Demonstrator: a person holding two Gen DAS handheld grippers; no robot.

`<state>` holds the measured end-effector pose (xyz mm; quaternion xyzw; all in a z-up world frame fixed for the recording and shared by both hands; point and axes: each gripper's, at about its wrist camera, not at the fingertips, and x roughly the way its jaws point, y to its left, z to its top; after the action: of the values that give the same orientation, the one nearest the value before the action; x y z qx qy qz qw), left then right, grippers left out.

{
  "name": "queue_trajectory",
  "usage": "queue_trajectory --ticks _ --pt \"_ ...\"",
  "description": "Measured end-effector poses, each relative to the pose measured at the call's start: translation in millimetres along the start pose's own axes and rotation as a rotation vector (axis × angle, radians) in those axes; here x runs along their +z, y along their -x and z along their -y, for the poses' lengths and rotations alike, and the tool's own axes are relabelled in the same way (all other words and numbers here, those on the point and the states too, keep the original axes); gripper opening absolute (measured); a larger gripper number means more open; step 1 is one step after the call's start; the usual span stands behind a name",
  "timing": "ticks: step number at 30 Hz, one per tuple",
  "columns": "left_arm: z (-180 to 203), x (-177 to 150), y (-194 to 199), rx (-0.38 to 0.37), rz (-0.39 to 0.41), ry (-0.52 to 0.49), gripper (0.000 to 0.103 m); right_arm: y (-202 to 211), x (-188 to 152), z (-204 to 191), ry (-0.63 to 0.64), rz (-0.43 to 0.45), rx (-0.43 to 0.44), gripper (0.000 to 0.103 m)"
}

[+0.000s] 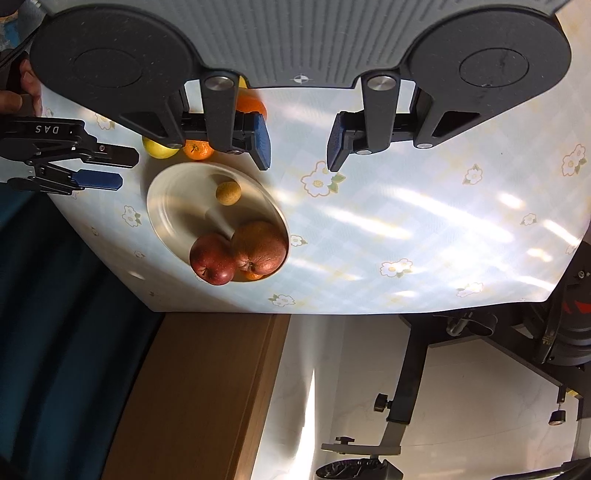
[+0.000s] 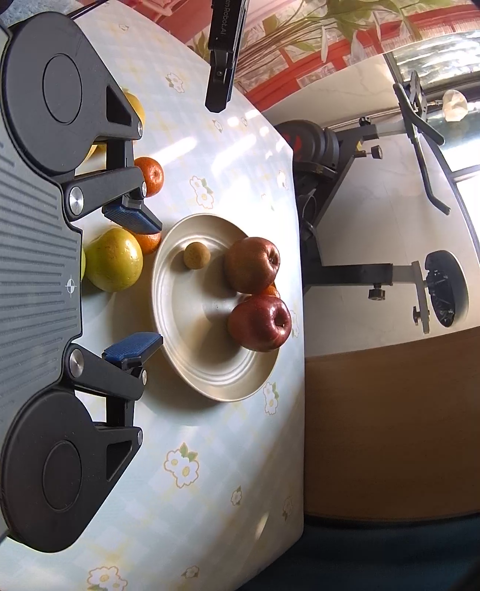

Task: Organize fruits
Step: 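Move both grippers back over the remaining fruit pile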

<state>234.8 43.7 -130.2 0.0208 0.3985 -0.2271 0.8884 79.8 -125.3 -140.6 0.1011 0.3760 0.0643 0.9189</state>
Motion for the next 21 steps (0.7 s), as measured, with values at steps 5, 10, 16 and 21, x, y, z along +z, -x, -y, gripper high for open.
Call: queue_trajectory --ticks 5,10,16,21 --pt "4 -13 7 -0.002 0.014 0.038 0.036 8 -12 -7 0.023 -0.008 -0.014 0.056" --pt "12 -26 13 0.006 0.027 0.052 0.037 11 -18 -11 0.033 -0.020 -0.020 0.056" --pt "13 -40 20 0.001 0.031 0.110 0.038 7 -25 -15 0.034 -0.041 -0.012 0.056" --pt "12 -49 17 0.004 0.006 0.128 0.038 3 -29 -20 0.051 -0.060 -0.016 0.056"
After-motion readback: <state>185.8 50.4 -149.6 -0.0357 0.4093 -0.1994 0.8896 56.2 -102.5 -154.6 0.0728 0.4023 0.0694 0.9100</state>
